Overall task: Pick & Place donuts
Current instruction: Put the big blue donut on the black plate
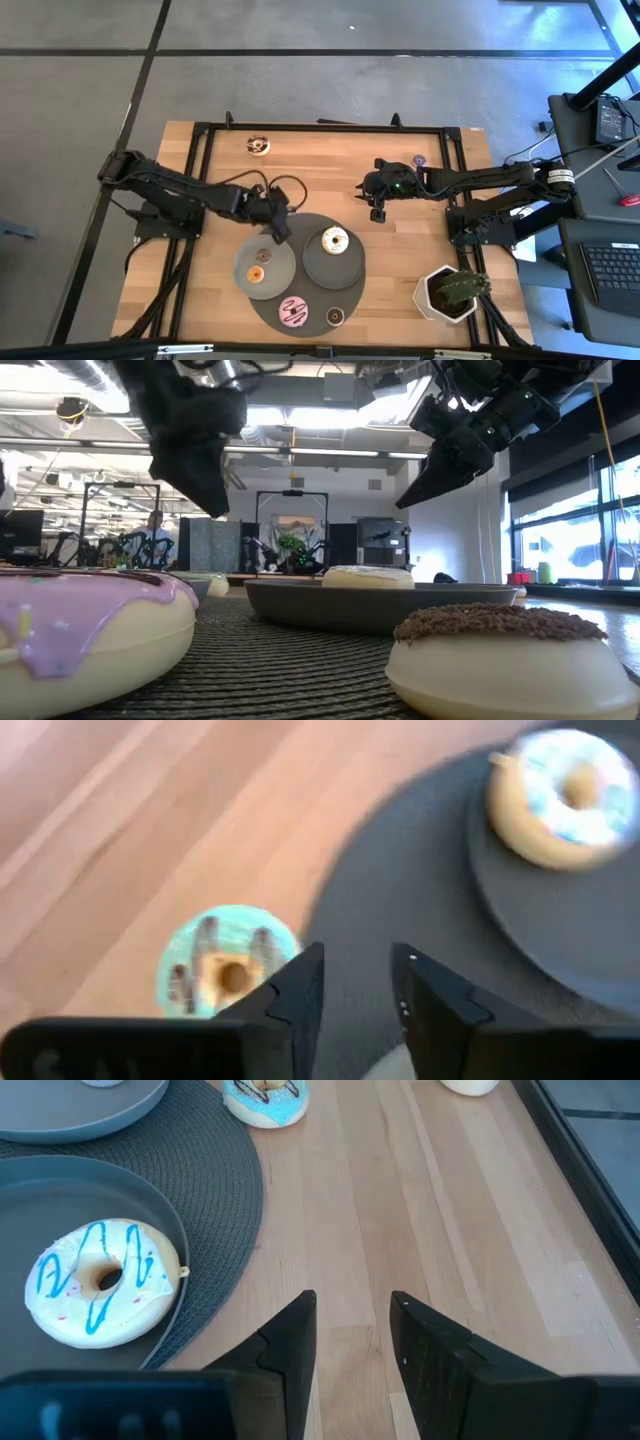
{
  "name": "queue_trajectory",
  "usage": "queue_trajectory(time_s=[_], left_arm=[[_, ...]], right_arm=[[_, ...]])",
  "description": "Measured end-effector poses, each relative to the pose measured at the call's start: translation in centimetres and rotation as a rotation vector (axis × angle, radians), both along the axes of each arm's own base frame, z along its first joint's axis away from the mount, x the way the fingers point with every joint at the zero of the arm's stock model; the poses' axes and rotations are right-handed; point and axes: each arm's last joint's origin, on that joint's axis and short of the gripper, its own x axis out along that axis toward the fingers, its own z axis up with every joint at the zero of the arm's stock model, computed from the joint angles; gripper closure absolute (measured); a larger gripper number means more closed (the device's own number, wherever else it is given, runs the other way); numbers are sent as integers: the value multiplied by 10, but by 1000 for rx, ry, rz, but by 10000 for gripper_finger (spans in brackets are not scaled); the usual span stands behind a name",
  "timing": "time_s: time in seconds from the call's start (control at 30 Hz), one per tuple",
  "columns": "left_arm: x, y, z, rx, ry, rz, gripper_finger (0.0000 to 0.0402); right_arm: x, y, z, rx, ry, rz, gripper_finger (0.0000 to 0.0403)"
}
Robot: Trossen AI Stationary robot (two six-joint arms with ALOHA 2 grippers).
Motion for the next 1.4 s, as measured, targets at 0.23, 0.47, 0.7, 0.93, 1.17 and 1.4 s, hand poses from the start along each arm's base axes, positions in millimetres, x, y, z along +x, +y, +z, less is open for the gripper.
queue_trajectory(time_s=[0.23,0.47,0.7,0.93,1.17,1.4], left_arm=[[-4,19,-3,-39,34,160,289],[3,22,-18,-28,93,172,292],[12,25,-43,-10,186,197,288],[17,26,-62,-26,244,223,293],[19,26,-65,-37,242,220,288],[20,27,-65,-66,241,217,303]], right_arm=[[0,0,0,0,0,0,271],[0,0,0,4,-3,-4,271],[0,0,0,5,-5,-5,271],[0,0,0,4,-5,-4,271],[0,0,0,2,-5,-3,271],[0,0,0,1,-4,-2,271]])
